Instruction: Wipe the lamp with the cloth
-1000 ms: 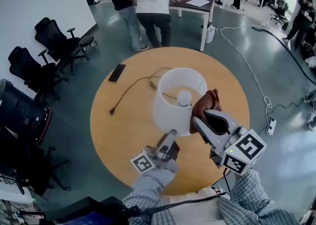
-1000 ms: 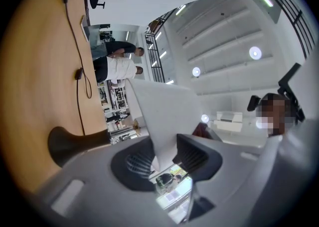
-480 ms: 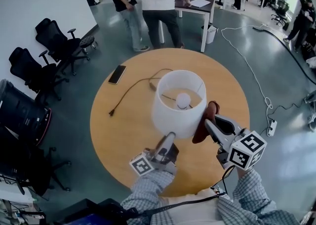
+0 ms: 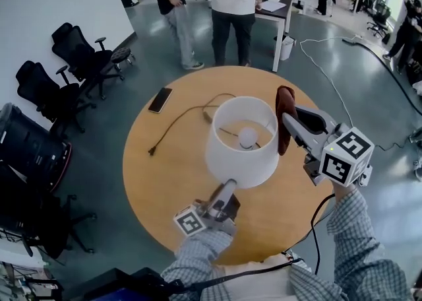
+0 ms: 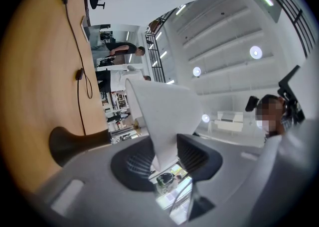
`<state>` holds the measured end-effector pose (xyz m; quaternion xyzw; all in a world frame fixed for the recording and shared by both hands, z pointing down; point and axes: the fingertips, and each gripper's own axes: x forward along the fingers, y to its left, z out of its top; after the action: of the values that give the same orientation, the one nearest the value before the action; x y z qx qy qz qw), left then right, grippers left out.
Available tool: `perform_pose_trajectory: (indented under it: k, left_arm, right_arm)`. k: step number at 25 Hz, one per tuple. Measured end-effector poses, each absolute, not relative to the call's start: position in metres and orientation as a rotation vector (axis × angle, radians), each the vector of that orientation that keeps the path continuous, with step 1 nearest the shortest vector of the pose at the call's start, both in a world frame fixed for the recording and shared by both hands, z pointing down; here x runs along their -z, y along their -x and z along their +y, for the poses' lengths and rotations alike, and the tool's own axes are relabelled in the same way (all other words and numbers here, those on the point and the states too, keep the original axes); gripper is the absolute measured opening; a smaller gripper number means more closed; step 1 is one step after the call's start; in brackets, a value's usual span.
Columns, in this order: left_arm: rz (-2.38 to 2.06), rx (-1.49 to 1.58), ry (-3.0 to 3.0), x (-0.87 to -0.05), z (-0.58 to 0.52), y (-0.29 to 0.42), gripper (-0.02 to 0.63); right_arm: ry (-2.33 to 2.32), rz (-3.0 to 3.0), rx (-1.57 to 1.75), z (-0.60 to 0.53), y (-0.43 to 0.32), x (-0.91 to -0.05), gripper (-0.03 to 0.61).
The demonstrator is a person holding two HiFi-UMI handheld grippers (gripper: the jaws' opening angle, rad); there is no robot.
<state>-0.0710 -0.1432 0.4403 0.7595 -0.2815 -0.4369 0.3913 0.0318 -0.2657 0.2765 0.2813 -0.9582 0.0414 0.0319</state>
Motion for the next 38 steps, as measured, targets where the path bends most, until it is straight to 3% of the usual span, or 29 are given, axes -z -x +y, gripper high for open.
perform_pose_trajectory:
  k: [10,27,38]
  left_arm:
    - [-0.727,1.108,-1.925,-0.440,-0.142,0.070,0.146]
    - [-0.777,1.104,-1.947,-0.437,-0.138,0.070,0.141]
    - [-0.793,1.103,-1.931,-0.436,-0.136,0.071,0.137]
  right_arm:
    - [-0.686,-2.695,-0.042,-0.287,-0.032,-0.372,0.063]
    - [-0.149,-2.756,0.265,-0.311,0.036,-0.279,0.064]
    - [0.117,-2.668,0.034,-0.329,0.079,-0.327,0.064]
